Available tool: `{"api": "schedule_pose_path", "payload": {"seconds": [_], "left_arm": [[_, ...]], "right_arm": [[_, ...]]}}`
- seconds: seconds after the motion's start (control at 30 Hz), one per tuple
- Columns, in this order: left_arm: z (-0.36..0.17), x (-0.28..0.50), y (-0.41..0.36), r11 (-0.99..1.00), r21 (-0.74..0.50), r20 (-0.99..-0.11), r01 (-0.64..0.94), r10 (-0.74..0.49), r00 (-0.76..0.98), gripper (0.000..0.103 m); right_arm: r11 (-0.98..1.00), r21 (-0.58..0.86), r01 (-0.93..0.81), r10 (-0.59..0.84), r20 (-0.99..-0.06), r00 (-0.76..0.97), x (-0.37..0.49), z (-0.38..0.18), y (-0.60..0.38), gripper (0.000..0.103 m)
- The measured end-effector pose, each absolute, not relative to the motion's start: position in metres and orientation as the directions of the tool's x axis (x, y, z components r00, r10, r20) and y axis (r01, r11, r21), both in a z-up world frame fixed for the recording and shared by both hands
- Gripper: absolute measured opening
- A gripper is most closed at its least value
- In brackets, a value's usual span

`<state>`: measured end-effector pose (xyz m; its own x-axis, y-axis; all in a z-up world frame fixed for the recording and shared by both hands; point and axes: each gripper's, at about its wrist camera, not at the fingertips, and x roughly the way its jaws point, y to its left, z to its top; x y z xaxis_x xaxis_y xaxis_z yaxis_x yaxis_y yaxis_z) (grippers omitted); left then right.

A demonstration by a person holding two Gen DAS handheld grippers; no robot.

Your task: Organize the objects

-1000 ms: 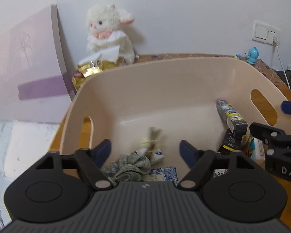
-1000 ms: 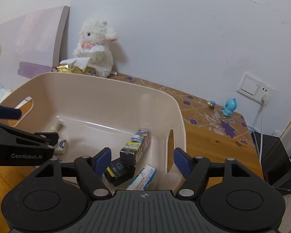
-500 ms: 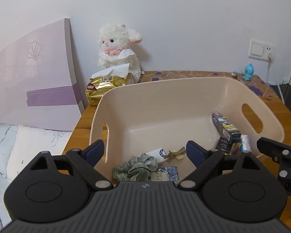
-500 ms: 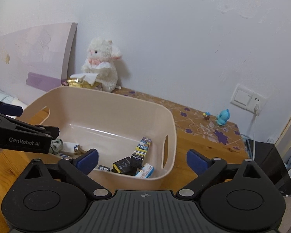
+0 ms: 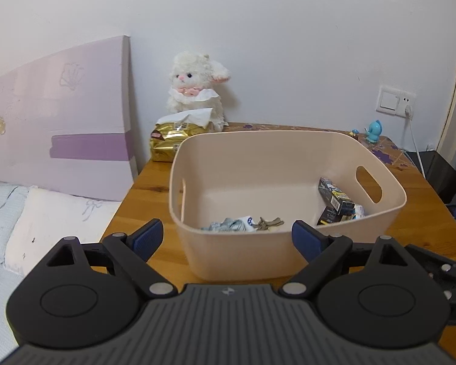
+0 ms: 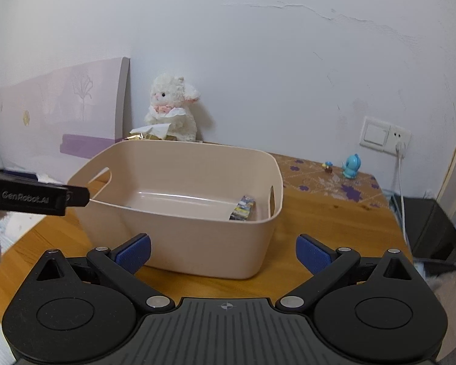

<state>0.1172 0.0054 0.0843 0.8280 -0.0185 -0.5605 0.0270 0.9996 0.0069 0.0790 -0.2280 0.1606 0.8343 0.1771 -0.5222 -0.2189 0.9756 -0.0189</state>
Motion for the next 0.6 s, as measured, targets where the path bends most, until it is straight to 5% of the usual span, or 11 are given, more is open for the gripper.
{"api": "schedule_pose_path", "payload": {"seconds": [0.6], "left_arm": [[0.078,0.039,-0.003,0.999,0.033,-0.528,-0.02,0.035,0.848,0.097]], "right_arm": [[0.973,0.09,-0.211,0.226,-0.541,0.81,0.032,0.149,-0.254,0.103]]}}
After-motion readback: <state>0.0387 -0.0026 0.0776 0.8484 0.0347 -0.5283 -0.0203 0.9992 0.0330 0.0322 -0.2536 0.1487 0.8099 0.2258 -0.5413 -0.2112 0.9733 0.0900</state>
